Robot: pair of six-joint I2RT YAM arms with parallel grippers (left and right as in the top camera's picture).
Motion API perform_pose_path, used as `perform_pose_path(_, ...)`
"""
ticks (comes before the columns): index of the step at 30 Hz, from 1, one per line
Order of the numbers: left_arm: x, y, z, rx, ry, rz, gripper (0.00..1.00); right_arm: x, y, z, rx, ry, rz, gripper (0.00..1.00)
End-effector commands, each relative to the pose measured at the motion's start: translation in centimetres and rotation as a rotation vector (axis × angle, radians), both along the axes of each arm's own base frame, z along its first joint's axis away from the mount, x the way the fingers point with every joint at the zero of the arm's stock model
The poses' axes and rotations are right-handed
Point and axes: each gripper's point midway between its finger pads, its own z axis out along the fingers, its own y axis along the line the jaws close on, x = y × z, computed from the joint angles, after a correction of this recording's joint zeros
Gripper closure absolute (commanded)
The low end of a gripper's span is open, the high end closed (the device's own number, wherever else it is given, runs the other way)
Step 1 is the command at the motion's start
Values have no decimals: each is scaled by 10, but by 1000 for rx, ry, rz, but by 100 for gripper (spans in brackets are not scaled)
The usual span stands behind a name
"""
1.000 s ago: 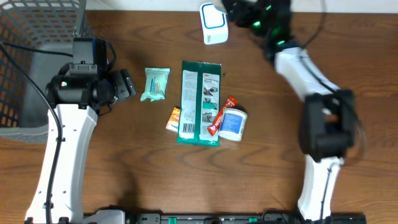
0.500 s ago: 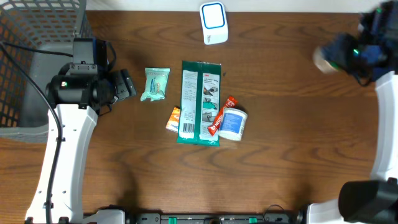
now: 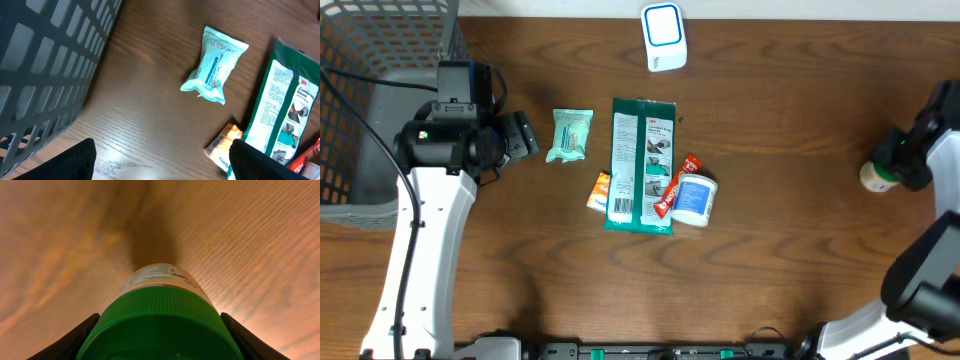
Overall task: Scan the item barcode
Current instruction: 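Move the Knorr jar to the right table edge and release it, then reach the right gripper to the white tub and grasp its lid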
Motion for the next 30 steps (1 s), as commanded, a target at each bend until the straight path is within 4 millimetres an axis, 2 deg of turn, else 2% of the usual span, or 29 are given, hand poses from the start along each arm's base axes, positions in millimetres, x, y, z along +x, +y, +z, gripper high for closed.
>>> perform_pose_path(1, 1, 0, -1, -1, 6, -6, 15, -1, -3, -15, -8, 8, 6, 91)
perform_pose_path(2, 1, 0, -1, -2, 6, -6, 14, -1, -3, -18, -6, 13, 5, 84)
perform_pose_path(3, 1, 0, -1, -1, 6, -6, 15, -2, -3, -20, -4, 18, 5, 58)
perform_pose_path(4, 1, 0, -1, -2, 6, -7, 14, -2, -3, -20, -4, 19, 5, 39)
perform_pose_path(5, 1, 0, -1, -1, 6, -6, 15, -2, -3, -19, -4, 18, 5, 27)
perform_pose_path(6, 1, 0, -1, -1, 6, -6, 15, -2, -3, -17, -5, 16, 5, 9)
perform_pose_path(7, 1, 0, -1, -1, 6, -6, 15, -2, -3, -14, -8, 19, 23, 1)
perform_pose_path(12, 1, 0, -1, -2, 6, -7, 15, -6, -1, 8, -13, 44, 81, 1)
perform_pose_path(15, 1, 0, -1, -1, 6, -6, 14, -3, 3, 32, 10, 40, 89, 1)
perform_pose_path(18, 1, 0, -1, -1, 6, -6, 15, 5, 24, 66, 107, 3, 126, 1)
perform_pose_path(20, 1, 0, -1, -2, 6, -7, 15, 11, 44, 87, 183, -32, 165, 1)
perform_pose_path(22, 1, 0, -1, -1, 6, -6, 15, 16, 75, 108, 274, -59, 222, 1)
perform_pose_path(25, 1, 0, -1, -2, 6, -7, 15, 25, 127, 123, 419, -107, 323, 1)
perform_pose_path(27, 1, 0, -1, -1, 6, -6, 15, 29, 164, 129, 532, -134, 393, 1)
perform_pose_path(30, 1, 0, -1, -2, 6, -6, 15, 25, 217, 120, 608, -90, 478, 1)
